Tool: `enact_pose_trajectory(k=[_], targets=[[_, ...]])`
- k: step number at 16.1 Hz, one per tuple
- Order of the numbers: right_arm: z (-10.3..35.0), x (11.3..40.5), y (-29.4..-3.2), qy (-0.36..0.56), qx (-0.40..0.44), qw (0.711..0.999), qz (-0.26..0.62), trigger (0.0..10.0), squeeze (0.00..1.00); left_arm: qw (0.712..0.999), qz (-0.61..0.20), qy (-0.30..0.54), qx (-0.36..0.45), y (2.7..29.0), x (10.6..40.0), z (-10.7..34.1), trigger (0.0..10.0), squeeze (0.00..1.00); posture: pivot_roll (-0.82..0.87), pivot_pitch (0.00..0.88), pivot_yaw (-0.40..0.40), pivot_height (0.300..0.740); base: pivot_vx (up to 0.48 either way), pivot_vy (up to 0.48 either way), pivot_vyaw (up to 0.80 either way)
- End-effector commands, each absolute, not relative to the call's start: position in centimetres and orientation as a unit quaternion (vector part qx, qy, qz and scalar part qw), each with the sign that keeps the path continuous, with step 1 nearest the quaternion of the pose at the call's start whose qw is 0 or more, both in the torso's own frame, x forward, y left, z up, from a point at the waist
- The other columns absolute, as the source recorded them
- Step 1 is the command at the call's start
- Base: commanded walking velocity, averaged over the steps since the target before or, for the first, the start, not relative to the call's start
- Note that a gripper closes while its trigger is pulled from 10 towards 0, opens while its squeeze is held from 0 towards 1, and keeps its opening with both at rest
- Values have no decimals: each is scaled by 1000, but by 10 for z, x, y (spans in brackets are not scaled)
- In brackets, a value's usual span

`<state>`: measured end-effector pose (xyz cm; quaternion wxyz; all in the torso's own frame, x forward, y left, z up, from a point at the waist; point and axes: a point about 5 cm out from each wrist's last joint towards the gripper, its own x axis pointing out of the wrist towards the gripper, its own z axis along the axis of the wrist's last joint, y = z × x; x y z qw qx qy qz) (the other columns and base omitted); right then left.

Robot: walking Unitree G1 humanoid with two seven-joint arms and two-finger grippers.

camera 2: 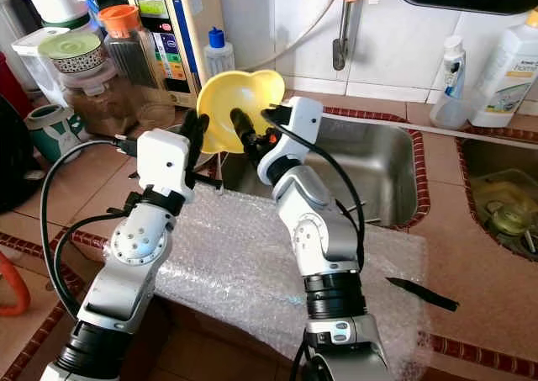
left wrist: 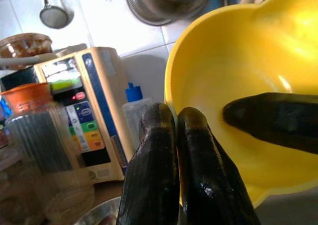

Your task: Kitchen organization

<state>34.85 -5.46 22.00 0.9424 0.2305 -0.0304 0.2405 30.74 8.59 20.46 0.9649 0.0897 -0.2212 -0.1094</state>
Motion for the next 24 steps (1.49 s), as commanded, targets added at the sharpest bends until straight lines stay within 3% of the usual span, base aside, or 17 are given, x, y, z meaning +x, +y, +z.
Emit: enact_pose_trajectory(k=[1, 3, 4, 5, 7, 8, 9, 10, 19, 22, 24], targets=[[227, 348, -36, -26, 238, 936, 257, 0, 0, 961, -107, -236, 92, 86, 307, 211, 4118, 0, -189, 56, 86, 740, 0, 0, 0], [228, 347, -31, -27, 236, 935, 263, 0, 0, 962, -105, -235, 92, 85, 307, 210, 4627, 0, -187, 57, 84, 740, 0, 0, 0], [227, 348, -32, -26, 231, 940, 251, 0, 0, 963, -100, -234, 93, 87, 308, 209, 5647, 0, -185, 58, 82, 740, 0, 0, 0], [225, 349, -35, -23, 229, 943, 241, 0, 0, 963, -95, -233, 95, 89, 308, 209, 5922, 0, -185, 58, 82, 740, 0, 0, 0], [219, 351, -40, -12, 229, 946, 230, 0, 0, 965, -91, -227, 93, 93, 309, 206, 9961, 0, -182, 60, 83, 740, 0, 0, 0], [217, 352, -41, -9, 229, 947, 226, 0, 0, 966, -92, -226, 85, 94, 309, 206, 10000, 0, -182, 60, 83, 740, 0, 0, 0], [216, 352, -43, -8, 229, 948, 221, 0, 0, 967, -99, -226, 69, 94, 308, 206, 10000, 753, -181, 61, 84, 740, 0, 0, 0], [215, 353, -45, -9, 228, 950, 215, 0, 0, 967, -103, -226, 61, 93, 308, 206, 10000, 1000, -181, 62, 85, 740, 0, 0, 0], [221, 364, -72, -57, 203, 967, 143, 0, 0, 962, -182, -203, 7, 86, 298, 201, 10000, 1000, -171, 70, 96, 740, 0, 0, 0], [225, 371, -102, -91, 134, 983, 89, 0, 0, 964, -190, -184, 22, 98, 295, 193, 10000, 1000, -168, 70, 97, 740, 0, 0, 0], [222, 375, -137, -98, 80, 991, 48, 0, 0, 967, -184, -171, 39, 111, 293, 188, 10000, 1000, -167, 71, 97, 740, 0, 0, 0]])
